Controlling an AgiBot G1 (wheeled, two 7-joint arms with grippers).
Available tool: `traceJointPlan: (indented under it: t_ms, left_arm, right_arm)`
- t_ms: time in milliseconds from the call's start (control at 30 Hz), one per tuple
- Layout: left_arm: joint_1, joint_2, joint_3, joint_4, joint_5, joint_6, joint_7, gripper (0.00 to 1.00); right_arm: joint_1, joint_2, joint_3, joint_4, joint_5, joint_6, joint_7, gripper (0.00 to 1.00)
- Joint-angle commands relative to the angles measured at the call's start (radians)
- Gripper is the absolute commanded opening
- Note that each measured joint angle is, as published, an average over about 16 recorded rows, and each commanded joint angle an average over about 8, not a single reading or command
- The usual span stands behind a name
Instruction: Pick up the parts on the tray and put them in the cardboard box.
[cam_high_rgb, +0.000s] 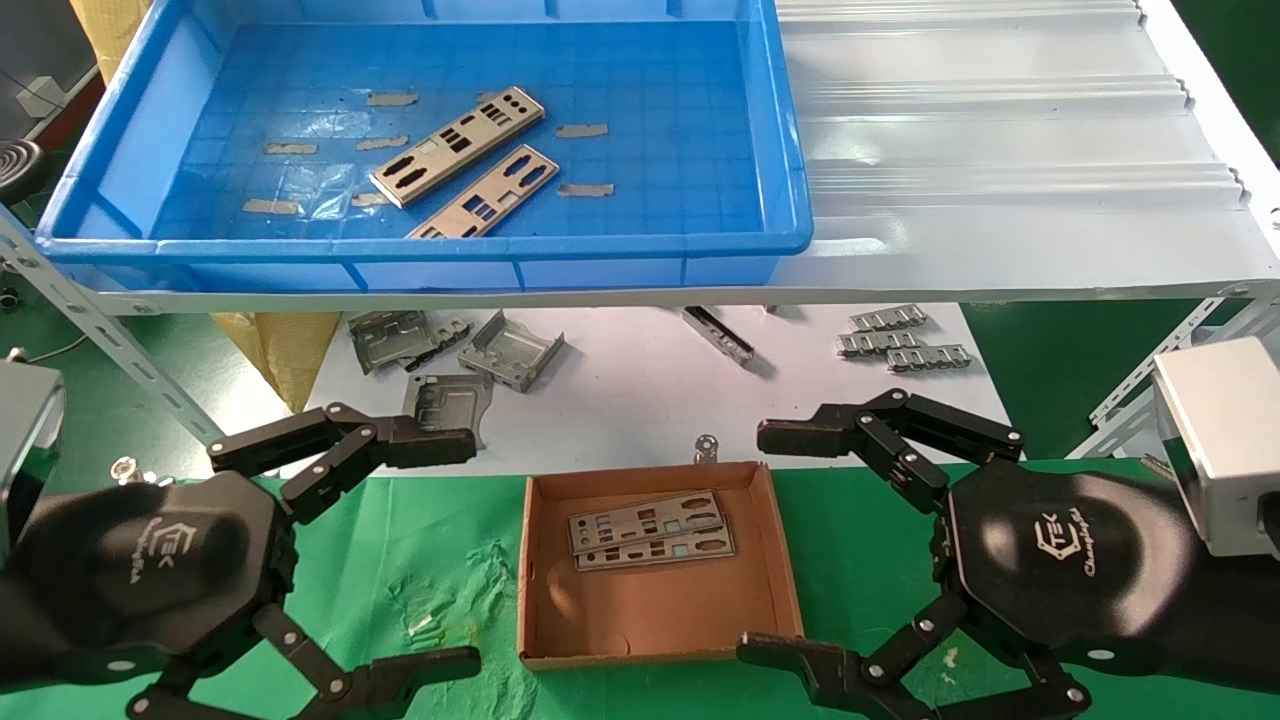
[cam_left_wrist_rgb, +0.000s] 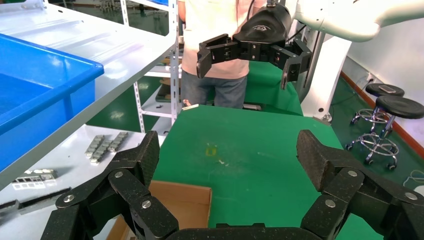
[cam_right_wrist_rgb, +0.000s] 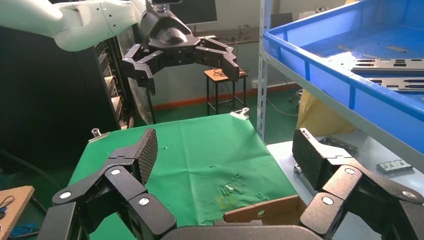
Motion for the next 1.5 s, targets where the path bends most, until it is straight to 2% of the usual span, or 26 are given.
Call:
traceJointPlan:
  t_ms: [33,100,1500]
  left_arm:
    - [0.0,0.0,0.0,0.0,0.0,0.0,0.0,1.0]
    - [0.0,0.0,0.0,0.0,0.0,0.0,0.0,1.0]
    - [0.0,0.0,0.0,0.0,0.0,0.0,0.0,1.0]
  right_arm:
    - [0.0,0.0,0.0,0.0,0.0,0.0,0.0,0.25]
    - [0.0,0.0,0.0,0.0,0.0,0.0,0.0,0.0]
    - [0.0,0.0,0.0,0.0,0.0,0.0,0.0,0.0]
